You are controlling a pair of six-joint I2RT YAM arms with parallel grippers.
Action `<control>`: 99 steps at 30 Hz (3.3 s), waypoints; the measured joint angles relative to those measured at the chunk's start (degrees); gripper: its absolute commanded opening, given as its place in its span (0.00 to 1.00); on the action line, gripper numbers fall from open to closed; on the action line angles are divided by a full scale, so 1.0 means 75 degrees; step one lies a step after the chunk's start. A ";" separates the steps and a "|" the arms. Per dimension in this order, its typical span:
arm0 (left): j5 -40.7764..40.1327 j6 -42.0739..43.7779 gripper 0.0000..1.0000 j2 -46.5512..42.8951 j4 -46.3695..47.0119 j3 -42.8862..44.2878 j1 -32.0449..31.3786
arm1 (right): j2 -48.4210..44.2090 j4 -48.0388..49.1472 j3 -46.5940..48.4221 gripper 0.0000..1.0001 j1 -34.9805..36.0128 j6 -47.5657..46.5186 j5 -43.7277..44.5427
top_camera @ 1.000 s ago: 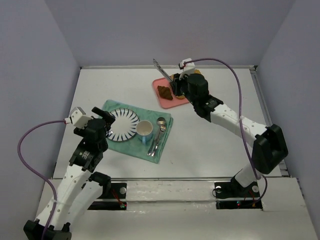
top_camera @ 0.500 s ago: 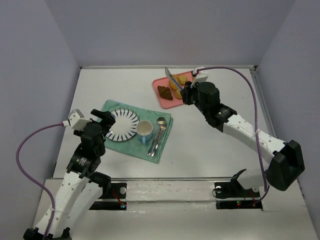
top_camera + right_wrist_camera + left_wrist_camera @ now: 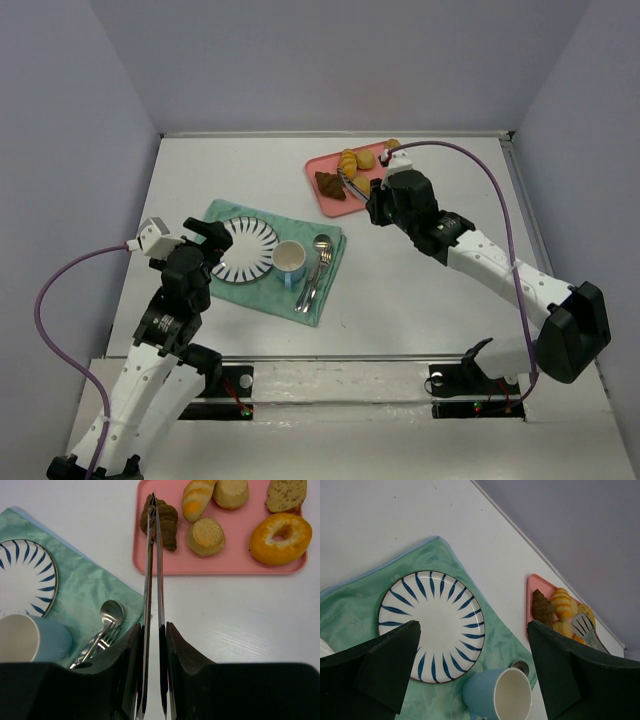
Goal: Place the bread
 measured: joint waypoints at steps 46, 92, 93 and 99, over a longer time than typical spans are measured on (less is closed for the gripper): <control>-0.0032 0.0000 0.99 -0.0038 0.0012 -0.0111 0.0000 | 0.2209 -0.0629 0.3133 0.45 -0.0338 -0.0662 0.1629; -0.0513 -0.0023 0.99 0.0064 -0.0216 -0.0111 0.0000 | 0.3357 -0.0734 0.4826 0.19 -0.1256 -0.1218 0.0149; -0.0510 -0.0026 0.99 0.0064 -0.0216 -0.0111 0.0000 | 0.3127 -0.0729 0.4759 0.19 -0.1244 -0.1233 0.0015; -0.0498 -0.0058 0.99 -0.0017 -0.0219 -0.0111 0.0000 | 0.1754 -0.0574 0.4639 0.19 -0.0656 -0.1472 -0.1090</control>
